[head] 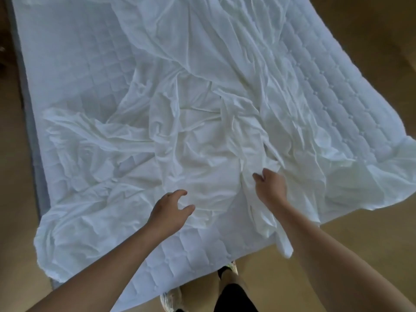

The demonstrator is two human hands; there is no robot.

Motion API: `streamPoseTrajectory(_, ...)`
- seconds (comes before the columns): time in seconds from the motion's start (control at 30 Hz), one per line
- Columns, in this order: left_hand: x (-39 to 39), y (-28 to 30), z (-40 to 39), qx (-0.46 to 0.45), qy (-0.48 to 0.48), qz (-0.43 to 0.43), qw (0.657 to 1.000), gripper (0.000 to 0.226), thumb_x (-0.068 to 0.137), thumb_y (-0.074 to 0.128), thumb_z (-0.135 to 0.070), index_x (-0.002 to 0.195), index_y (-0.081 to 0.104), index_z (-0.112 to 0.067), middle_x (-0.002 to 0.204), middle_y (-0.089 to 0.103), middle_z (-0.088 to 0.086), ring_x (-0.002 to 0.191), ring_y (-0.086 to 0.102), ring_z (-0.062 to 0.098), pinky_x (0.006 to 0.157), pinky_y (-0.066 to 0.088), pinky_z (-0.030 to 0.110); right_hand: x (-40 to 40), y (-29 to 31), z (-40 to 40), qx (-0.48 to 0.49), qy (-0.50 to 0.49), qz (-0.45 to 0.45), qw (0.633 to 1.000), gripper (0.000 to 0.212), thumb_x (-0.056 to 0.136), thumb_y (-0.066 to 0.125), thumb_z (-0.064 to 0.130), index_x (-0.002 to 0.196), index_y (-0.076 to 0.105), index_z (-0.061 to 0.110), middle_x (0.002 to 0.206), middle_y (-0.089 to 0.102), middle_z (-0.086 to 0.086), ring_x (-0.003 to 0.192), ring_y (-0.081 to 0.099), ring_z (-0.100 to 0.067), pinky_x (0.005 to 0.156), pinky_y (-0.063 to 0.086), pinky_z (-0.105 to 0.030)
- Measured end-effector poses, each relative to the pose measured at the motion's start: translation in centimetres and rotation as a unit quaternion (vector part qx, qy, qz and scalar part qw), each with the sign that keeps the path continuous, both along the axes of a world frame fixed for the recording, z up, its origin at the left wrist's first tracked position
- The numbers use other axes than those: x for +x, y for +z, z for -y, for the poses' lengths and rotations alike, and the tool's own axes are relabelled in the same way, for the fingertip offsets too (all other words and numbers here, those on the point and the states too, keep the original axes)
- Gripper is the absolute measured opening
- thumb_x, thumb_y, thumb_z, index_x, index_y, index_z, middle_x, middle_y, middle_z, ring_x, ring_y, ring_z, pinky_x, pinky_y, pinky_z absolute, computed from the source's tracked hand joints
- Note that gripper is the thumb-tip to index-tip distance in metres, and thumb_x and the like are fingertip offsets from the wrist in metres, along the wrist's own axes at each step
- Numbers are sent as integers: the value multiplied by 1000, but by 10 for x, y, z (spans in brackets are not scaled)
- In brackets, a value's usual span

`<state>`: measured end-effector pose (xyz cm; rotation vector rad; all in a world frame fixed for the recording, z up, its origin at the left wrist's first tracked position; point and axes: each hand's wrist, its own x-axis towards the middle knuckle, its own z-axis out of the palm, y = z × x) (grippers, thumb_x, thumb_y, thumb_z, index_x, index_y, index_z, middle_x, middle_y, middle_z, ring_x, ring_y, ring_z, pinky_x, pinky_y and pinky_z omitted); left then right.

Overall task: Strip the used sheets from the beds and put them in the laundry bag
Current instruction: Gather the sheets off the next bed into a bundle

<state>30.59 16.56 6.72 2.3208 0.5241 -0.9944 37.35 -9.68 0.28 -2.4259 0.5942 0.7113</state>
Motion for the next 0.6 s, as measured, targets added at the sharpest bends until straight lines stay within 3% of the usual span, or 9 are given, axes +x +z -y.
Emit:
streamPoseTrajectory(0.07,-4,6,8,-40,49,5,998,52,97,65,-48,143,54,-27,142,56,1,127,55,20,103,47,34,-17,25,-19,30,25,19,999,41,105,54,29,70,37,16,92,68,-25,94,63,-42,69,31,-36)
streamPoseTrajectory(0.17,-9,22,23,-90,99,29,991,51,98,57,-56,139,58,-27,136,60,-2,121,57,18,102,48,35,-44,71,-52,79,43,25,996,34,108,46,34,83,47,11,85,64,-14,87,62,-37,71,43,-40)
streamPoseTrajectory(0.23,-9,39,31,-143,160,25,976,54,97,52,-64,136,59,-27,133,61,-5,120,57,17,103,48,34,-60,103,-72,98,70,33,992,36,109,45,36,81,46,14,78,60,-7,80,60,-31,71,45,-40)
streamPoseTrajectory(0.27,-7,48,34,-191,211,-2,959,58,95,50,-70,135,58,-28,133,61,-4,121,57,18,105,49,38,-68,119,-81,102,92,44,990,37,109,45,35,77,43,16,75,57,-4,75,58,-28,67,43,-38)
streamPoseTrajectory(0.37,-1,76,36,-372,340,-83,860,72,85,59,-77,133,63,-23,127,68,0,114,68,26,108,50,44,-99,154,-105,104,183,79,974,29,106,45,25,78,47,16,74,59,-2,73,60,-28,63,44,-37)
streamPoseTrajectory(0.43,-4,94,36,-395,330,-66,855,46,94,69,-53,124,69,-18,109,76,1,97,73,25,97,54,37,-125,168,-117,115,249,103,956,19,103,47,20,91,61,13,85,70,-7,79,64,-33,70,49,-39)
streamPoseTrajectory(0.5,-12,102,35,-351,302,-10,886,28,99,67,-23,122,70,-7,97,79,7,89,75,26,75,59,35,-154,176,-124,139,299,109,938,21,101,50,23,97,68,13,94,74,-9,83,64,-33,71,46,-36)
streamPoseTrajectory(0.6,-27,106,22,-325,308,37,894,18,103,60,-17,117,70,-10,95,75,7,79,70,23,56,55,29,-190,179,-123,138,286,49,947,24,98,56,33,97,71,14,92,74,-6,88,65,-29,74,46,-32)
